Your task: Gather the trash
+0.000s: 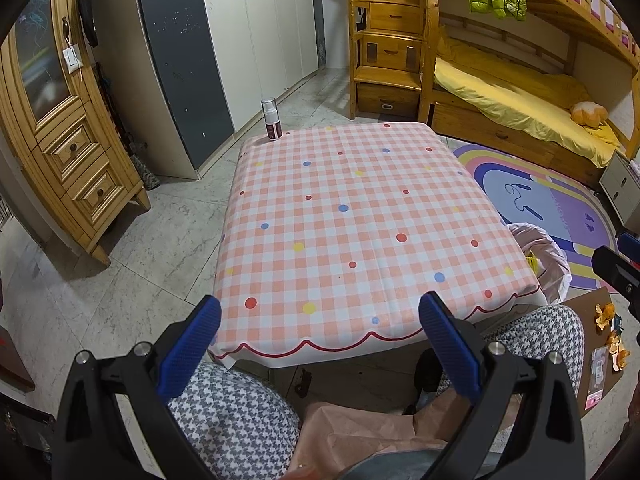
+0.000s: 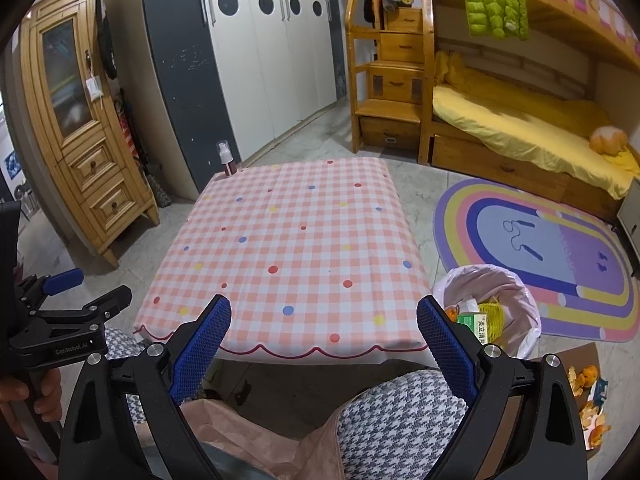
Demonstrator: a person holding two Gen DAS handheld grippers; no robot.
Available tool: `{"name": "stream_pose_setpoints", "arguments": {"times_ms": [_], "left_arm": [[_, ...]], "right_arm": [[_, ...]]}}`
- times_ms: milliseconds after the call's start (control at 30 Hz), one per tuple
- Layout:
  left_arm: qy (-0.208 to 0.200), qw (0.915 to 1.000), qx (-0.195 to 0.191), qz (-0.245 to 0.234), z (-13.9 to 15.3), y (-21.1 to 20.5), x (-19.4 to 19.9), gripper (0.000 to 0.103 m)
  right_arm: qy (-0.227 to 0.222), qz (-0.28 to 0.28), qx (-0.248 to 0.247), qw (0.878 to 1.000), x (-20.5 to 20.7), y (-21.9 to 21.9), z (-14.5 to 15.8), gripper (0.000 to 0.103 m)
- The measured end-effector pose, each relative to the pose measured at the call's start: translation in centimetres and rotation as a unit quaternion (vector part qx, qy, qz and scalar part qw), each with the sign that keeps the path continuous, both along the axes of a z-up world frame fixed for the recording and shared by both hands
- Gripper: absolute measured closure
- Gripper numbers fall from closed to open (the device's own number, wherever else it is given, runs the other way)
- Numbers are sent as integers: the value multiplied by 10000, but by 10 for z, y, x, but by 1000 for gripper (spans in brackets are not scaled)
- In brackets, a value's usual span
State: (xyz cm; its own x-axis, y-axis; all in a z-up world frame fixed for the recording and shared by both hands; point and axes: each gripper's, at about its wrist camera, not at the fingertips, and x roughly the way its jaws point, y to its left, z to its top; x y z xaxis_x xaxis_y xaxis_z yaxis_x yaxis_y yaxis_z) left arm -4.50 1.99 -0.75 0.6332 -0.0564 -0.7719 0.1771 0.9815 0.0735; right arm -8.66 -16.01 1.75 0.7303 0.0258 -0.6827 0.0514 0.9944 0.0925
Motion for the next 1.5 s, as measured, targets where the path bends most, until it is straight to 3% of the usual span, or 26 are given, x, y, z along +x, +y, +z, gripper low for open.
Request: {"name": "stream_pose_setpoints", "arguments": {"times_ms": [1500], "left_arm": [[-3, 10000, 43, 27, -1, -2, 2, 7]], "right_arm": [[58, -13, 13, 10000, 1, -5, -6, 10]]}}
